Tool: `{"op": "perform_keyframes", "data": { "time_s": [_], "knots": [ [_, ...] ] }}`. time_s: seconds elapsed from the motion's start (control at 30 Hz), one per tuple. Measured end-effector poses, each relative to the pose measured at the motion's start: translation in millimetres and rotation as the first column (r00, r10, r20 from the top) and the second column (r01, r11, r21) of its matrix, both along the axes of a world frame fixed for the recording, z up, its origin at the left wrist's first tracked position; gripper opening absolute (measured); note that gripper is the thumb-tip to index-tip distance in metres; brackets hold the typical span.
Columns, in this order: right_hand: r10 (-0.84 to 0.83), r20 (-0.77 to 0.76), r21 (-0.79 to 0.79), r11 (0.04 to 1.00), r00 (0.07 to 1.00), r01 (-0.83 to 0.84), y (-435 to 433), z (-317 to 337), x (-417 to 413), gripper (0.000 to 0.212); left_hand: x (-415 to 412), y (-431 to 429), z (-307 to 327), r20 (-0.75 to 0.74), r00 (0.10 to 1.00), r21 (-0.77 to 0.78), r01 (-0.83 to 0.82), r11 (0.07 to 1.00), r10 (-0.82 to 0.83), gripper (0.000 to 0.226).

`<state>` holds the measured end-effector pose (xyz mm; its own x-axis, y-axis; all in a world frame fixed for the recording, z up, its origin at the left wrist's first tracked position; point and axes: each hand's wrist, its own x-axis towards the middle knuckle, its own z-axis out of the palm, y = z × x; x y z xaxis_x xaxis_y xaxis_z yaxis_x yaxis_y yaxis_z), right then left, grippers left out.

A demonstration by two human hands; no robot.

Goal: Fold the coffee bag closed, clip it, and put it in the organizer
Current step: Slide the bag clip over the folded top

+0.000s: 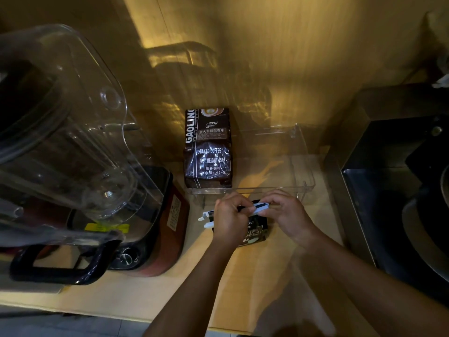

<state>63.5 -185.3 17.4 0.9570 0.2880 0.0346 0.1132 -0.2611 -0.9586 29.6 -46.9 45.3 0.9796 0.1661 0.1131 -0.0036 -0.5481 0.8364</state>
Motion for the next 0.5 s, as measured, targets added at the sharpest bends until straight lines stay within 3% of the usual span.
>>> {"op": "perform_keyframes", "data": {
  "time_s": [0.2,0.33,0.5],
  "knots": [
    [0.029,0.095,-0.072,0.997,0.995,-0.023,2,-2,-2,0.015,-3,14,1,-0.027,0.994,0.033,0.106,0.994,-0.106,0.007],
    [0.011,0.046,-0.025,1.000,0.999,-0.010,-4,-6,-1,0.018,-3,25,6,-0.133,0.969,0.283,0.238,0.929,-0.208,0.031],
    [0.026,-0.025,0.000,1.000,0.999,-0.026,-6,-5,-2,0.022,-3,25,10,-0.178,0.961,0.448,0.270,0.852,-0.211,0.031]
  ]
}}
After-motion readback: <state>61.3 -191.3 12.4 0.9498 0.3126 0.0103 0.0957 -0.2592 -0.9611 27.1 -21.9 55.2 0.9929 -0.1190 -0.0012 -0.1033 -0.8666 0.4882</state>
